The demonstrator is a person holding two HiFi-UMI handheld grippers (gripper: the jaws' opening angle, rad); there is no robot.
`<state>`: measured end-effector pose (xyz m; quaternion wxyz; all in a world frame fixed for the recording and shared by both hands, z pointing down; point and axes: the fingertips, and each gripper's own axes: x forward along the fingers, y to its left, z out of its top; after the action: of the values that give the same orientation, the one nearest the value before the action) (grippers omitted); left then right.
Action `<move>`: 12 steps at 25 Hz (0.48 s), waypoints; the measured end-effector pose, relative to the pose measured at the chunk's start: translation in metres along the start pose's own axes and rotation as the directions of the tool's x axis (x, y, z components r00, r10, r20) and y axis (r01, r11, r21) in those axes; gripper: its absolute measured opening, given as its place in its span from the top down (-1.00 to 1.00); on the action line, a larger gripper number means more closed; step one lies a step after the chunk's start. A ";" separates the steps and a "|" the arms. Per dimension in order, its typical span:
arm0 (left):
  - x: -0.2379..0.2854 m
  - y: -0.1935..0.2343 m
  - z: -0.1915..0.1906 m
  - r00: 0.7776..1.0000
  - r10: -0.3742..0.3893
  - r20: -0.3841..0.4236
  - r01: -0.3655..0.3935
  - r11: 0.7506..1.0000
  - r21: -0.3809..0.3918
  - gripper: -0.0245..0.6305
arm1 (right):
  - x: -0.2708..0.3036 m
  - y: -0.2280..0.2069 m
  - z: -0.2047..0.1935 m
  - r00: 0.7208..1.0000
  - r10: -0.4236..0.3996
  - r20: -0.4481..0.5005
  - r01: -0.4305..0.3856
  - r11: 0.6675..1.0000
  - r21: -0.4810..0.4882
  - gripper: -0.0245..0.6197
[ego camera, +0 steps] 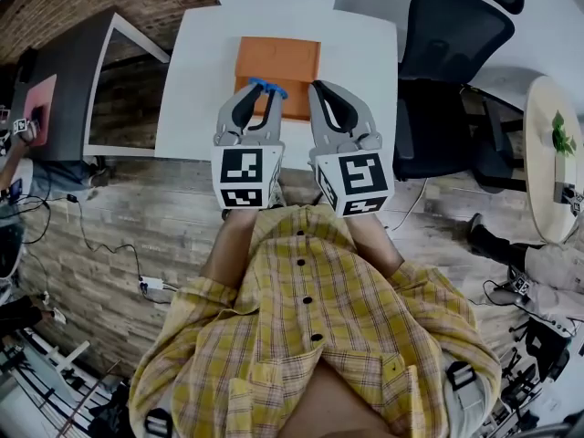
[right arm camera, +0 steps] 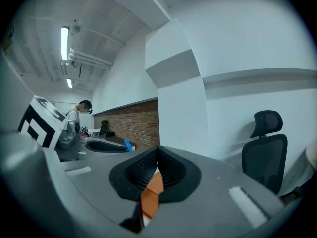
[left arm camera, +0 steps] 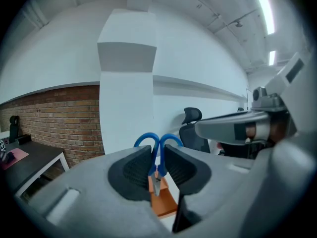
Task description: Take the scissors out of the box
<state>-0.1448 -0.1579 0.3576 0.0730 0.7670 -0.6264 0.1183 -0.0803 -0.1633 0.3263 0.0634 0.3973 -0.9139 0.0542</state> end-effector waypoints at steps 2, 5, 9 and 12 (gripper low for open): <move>-0.005 -0.002 0.009 1.000 0.007 0.025 -0.007 1.000 0.006 0.65 | -0.001 0.000 0.003 1.000 -0.001 0.007 0.001 1.000 -0.001 0.93; -0.010 -0.003 0.020 0.998 0.020 0.062 -0.020 1.000 -0.003 0.65 | -0.001 0.000 0.006 1.000 0.001 0.012 -0.001 1.000 -0.007 0.93; -0.013 -0.001 0.028 0.995 0.027 0.096 -0.026 1.000 -0.016 0.65 | 0.001 0.002 0.008 1.000 0.006 0.015 -0.005 1.000 -0.016 0.93; -0.017 0.000 0.033 0.993 0.034 0.115 -0.033 0.999 -0.011 0.65 | 0.002 0.004 0.010 1.000 0.006 0.018 -0.006 1.000 -0.020 0.93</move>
<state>-0.1453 -0.1503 0.3212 0.0382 0.7617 -0.6428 0.0720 -0.0854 -0.1633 0.3164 0.0591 0.3944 -0.9161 0.0416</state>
